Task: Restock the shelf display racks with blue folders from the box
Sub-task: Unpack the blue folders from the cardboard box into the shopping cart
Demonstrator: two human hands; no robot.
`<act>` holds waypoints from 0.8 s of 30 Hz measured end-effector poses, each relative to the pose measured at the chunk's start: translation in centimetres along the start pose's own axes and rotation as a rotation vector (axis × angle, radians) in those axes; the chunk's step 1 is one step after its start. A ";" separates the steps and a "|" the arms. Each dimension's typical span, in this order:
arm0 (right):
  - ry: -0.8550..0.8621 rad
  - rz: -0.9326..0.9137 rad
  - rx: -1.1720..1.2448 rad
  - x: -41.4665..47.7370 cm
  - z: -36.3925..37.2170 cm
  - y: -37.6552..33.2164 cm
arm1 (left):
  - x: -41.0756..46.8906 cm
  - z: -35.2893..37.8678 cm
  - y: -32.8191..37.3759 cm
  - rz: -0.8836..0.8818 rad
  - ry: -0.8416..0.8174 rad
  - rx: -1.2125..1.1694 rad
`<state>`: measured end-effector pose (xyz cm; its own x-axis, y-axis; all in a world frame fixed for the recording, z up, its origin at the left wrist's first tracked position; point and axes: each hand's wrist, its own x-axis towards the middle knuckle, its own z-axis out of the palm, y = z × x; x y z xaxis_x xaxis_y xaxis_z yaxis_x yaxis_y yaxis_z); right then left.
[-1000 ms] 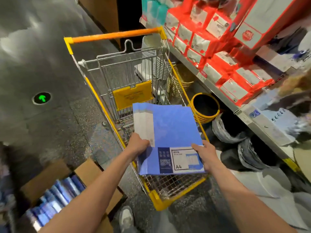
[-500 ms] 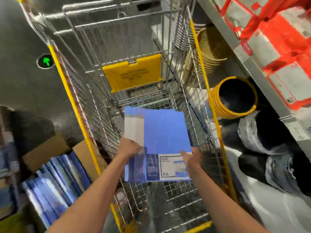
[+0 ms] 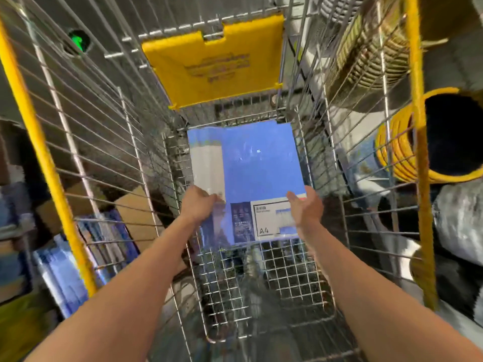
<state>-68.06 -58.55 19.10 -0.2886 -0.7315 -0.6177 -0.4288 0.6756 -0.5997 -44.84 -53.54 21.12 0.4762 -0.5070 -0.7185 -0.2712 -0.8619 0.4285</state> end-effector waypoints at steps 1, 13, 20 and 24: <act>0.004 -0.016 -0.033 0.3 0.1 -0.2 | 0.2 0.1 0.0 0.026 0.008 -0.020; -0.113 -0.164 -0.301 -6.5 -1.1 -5.5 | -5.7 -3.0 3.1 0.188 -0.121 -0.013; -0.126 -0.252 -0.253 -16.5 -4.7 -8.7 | -12.7 -8.4 3.6 0.371 -0.122 -0.014; -0.074 -0.321 -0.212 -24.0 -6.3 -9.4 | -18.1 -12.2 3.1 0.530 -0.113 -0.087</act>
<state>-62.54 -47.91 42.73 -0.0519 -0.8887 -0.4555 -0.6568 0.3739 -0.6548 -44.10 -46.95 42.13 0.1996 -0.8733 -0.4444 -0.3772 -0.4871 0.7877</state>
